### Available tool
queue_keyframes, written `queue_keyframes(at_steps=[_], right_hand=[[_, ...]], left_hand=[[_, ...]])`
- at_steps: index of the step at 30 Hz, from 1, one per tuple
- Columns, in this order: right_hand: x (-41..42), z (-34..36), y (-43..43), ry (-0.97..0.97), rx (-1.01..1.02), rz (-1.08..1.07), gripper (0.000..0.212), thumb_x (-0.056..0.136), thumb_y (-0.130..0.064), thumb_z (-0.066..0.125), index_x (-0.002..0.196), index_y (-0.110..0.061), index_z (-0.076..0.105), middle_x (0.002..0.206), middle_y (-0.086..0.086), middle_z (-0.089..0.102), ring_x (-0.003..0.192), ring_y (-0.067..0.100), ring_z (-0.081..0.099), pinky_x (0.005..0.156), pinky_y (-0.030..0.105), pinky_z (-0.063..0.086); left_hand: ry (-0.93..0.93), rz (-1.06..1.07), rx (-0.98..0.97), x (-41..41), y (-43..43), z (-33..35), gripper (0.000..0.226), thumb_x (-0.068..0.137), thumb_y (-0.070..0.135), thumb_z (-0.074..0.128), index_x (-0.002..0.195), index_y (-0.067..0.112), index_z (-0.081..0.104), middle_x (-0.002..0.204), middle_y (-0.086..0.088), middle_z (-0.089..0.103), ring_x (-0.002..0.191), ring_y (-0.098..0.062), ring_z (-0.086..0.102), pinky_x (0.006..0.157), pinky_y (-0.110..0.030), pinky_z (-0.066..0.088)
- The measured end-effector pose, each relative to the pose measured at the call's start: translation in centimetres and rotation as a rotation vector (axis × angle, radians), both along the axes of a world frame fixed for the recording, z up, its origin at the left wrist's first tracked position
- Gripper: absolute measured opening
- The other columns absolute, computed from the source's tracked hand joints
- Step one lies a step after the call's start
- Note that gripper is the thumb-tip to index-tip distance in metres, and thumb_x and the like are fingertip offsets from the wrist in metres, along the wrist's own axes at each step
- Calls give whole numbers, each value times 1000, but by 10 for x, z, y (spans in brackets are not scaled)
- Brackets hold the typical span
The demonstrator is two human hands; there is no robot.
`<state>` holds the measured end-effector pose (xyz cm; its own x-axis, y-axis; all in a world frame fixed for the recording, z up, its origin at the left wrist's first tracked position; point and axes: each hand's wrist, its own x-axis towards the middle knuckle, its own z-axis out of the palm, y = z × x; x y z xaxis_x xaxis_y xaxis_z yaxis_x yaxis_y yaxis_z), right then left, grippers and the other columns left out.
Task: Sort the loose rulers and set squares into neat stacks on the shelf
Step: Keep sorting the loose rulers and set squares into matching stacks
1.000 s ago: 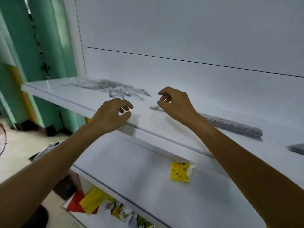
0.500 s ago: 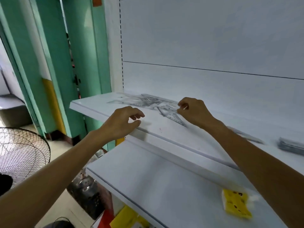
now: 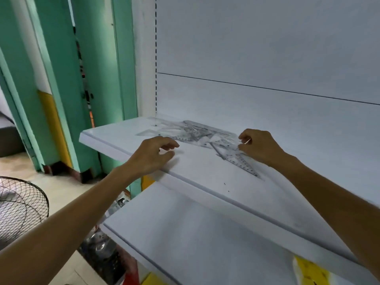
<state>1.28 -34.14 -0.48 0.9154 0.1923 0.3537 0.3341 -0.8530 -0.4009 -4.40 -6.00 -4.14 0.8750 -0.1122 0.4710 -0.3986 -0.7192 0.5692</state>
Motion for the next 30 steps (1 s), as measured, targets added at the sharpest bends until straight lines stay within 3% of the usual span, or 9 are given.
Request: queue_keyframes(at_steps=[6, 13, 20, 24, 28, 30], right_hand=[[42, -1, 31, -10, -61, 92, 26, 84, -18, 62, 107, -8, 61, 103, 7, 63, 92, 19, 57, 85, 32, 47], [76, -7, 91, 23, -133, 201, 33, 87, -19, 59, 118, -10, 58, 113, 10, 61, 99, 22, 58, 87, 30, 45], [93, -12, 143, 103, -147, 177, 37, 89, -21, 52, 126, -16, 55, 124, 6, 59, 109, 22, 55, 93, 28, 42], [96, -17, 154, 128, -213, 143, 31, 86, -16, 54, 113, -21, 65, 125, 2, 60, 112, 19, 54, 89, 22, 39], [96, -15, 155, 135, -209, 124, 27, 80, -5, 61, 99, -20, 72, 113, 2, 65, 93, 16, 58, 78, 16, 41], [94, -16, 155, 120, -153, 113, 29, 79, 3, 57, 94, -16, 72, 110, 5, 65, 94, 19, 60, 78, 17, 43]], left_hand=[[-117, 79, 172, 45, 34, 0, 25, 84, 9, 62, 108, 14, 66, 112, -1, 65, 93, -12, 57, 78, -8, 31], [-49, 198, 236, 78, 92, -8, 22, 86, 15, 60, 107, 17, 67, 117, -1, 64, 107, -18, 56, 89, -20, 34], [89, 70, 403, 111, 113, 2, 34, 91, 26, 52, 123, 18, 56, 133, -1, 53, 122, -18, 45, 104, -31, 32], [156, -12, 457, 120, 125, 1, 35, 93, 28, 50, 124, 15, 56, 131, -4, 54, 120, -21, 48, 103, -37, 35], [153, -1, 405, 124, 137, 5, 22, 90, 29, 51, 103, 17, 66, 113, -2, 64, 102, -19, 55, 92, -38, 44], [109, 29, 426, 129, 138, 6, 21, 89, 35, 51, 98, 21, 65, 112, 0, 63, 100, -18, 55, 89, -36, 44]])
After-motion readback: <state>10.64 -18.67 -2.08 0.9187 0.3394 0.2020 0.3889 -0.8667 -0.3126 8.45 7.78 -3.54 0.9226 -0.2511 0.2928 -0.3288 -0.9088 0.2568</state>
